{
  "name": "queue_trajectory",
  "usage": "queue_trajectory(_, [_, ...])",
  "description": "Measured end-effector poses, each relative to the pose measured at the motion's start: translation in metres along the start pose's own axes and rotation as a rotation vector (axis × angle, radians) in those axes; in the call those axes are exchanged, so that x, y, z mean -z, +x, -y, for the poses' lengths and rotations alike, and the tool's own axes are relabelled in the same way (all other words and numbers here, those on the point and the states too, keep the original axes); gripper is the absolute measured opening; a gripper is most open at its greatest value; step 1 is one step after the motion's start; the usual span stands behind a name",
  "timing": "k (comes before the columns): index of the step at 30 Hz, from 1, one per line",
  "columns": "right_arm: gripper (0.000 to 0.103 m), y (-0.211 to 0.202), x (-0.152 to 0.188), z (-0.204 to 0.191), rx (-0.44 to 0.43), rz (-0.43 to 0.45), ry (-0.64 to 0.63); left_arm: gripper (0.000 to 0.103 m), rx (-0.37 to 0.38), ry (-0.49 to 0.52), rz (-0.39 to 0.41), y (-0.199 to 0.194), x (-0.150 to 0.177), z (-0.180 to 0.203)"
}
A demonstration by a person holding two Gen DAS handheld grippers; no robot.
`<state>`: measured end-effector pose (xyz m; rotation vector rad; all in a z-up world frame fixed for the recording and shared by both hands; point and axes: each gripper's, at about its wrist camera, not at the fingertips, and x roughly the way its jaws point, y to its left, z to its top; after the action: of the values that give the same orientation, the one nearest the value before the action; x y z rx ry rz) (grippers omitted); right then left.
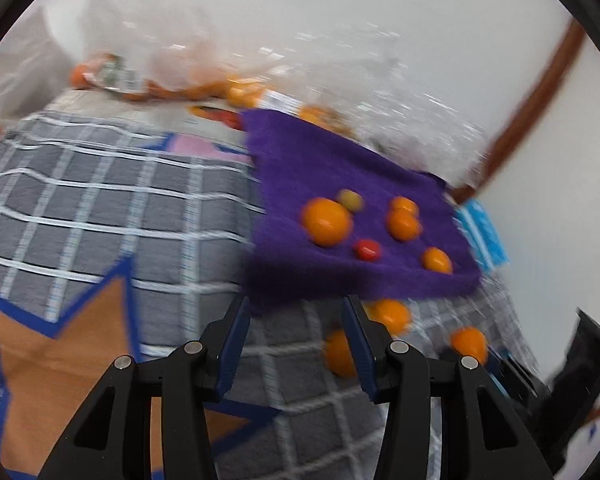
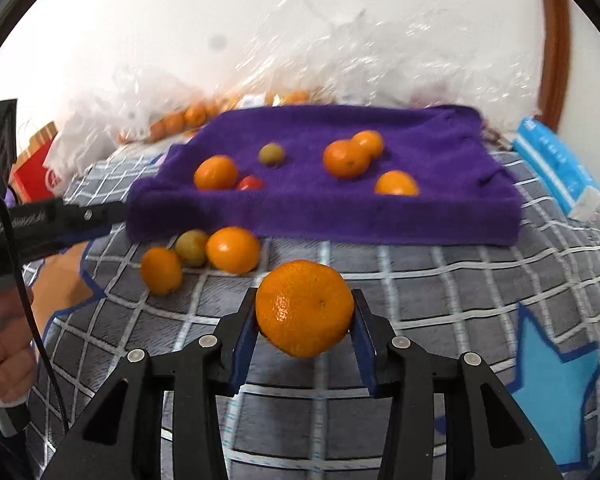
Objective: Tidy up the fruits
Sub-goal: 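Grasp a large orange with the right gripper while the left gripper grasps another orange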
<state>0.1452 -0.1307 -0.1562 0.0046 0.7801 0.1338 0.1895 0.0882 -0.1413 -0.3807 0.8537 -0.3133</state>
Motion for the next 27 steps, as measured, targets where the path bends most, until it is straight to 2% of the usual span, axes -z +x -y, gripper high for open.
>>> queue_trajectory(2, [0.043, -0.005, 0.002, 0.007, 0.024, 0.002, -0.004, 0.045, 0.010, 0.021, -0.020, 0.002, 0.006, 0.011])
queue_trajectory(8, [0.043, -0.016, 0.013, 0.027, 0.037, 0.005, 0.023, 0.045, -0.062, 0.122, -0.097, 0.023, 0.030, 0.047])
queue_trajectory(9, [0.043, -0.019, 0.016, 0.029, 0.037, 0.007, 0.027, 0.041, -0.074, 0.132, -0.100, 0.026, 0.032, 0.049])
queue_trajectory(11, [0.043, -0.023, 0.020, 0.031, 0.043, 0.012, 0.028, 0.032, -0.132, 0.146, -0.073, 0.028, 0.035, 0.053])
queue_trajectory(19, [0.043, -0.030, 0.022, 0.034, 0.066, 0.048, -0.017, 0.032, -0.174, 0.217, -0.026, 0.028, 0.042, 0.061])
queue_trajectory(27, [0.043, -0.017, 0.021, 0.045, 0.003, 0.005, 0.034, 0.032, -0.140, 0.205, -0.029, 0.028, 0.042, 0.058])
